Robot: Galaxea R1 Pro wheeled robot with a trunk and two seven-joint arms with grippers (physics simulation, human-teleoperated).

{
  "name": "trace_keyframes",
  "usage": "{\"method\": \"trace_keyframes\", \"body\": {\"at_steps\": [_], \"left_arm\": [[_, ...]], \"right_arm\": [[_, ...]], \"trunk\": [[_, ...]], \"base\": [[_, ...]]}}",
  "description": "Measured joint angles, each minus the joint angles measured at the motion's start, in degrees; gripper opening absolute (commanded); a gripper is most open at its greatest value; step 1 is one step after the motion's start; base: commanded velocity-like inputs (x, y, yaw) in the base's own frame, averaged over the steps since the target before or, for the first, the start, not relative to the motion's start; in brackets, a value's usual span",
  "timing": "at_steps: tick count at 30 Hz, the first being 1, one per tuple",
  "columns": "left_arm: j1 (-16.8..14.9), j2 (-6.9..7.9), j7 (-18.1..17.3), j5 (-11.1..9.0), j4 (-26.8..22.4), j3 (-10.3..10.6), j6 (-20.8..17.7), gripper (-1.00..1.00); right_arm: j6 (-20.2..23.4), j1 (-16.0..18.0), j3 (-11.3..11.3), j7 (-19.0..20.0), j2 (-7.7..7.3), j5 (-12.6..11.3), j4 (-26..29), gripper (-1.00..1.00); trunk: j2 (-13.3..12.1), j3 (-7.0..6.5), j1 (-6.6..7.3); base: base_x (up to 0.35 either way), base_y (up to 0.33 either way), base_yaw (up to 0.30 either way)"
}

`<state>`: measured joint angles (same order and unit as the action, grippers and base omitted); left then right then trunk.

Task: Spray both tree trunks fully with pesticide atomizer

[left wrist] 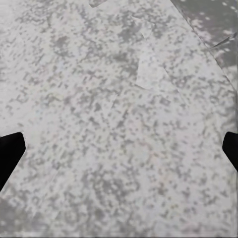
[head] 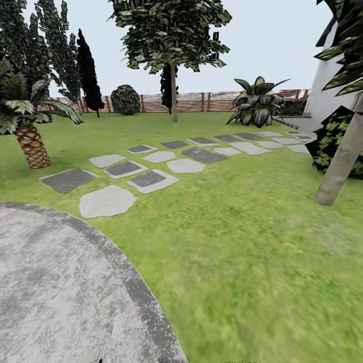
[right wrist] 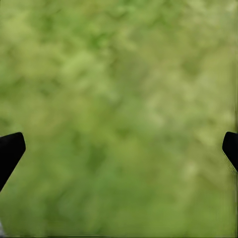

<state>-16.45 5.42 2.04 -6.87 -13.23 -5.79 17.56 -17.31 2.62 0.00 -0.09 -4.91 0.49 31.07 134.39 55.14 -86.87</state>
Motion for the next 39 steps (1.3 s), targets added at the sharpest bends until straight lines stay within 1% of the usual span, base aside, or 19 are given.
{"method": "trace_keyframes", "body": {"at_steps": [7, 15, 21, 33, 39], "left_arm": [[0.0, 0.02, 0.0, 0.1, 0.0, 0.0, 0.0, 1.0], [0.0, 0.01, 0.0, 0.1, -0.2, -0.1, 0.0, 1.0], [0.0, -0.3, 0.0, 0.2, -0.4, 0.0, -0.1, 1.0], [0.0, 0.02, 0.0, 0.3, -0.3, 0.1, 0.0, 1.0], [0.0, -0.03, 0.0, 0.2, -0.4, 0.1, 0.0, 1.0]], "right_arm": [[0.0, 0.0, 0.0, 0.0, 0.0, 0.0, 0.0, 1.0], [0.0, 0.0, 0.0, 0.0, 0.08, 0.0, 0.0, 1.0], [0.0, 0.0, 0.0, 0.0, 0.09, 0.0, 0.0, 1.0], [0.0, 0.0, 0.1, 0.0, 0.15, 0.0, 0.0, 1.0], [0.0, 0.0, 0.1, 0.0, 0.16, 0.0, 0.0, 1.0]], "trunk": [[0.0, 0.31, 0.01], [0.0, 0.67, 0.02], [0.0, 0.94, 0.02], [0.0, 1.49, 0.02], [0.0, 1.76, -0.01]], "base": [[-0.145, -0.162, 0.271], [-0.015, -0.011, 0.271], [-0.001, -0.001, 0.271], [0.0, 0.0, 0.271], [-0.177, -0.099, 0.271]]}}
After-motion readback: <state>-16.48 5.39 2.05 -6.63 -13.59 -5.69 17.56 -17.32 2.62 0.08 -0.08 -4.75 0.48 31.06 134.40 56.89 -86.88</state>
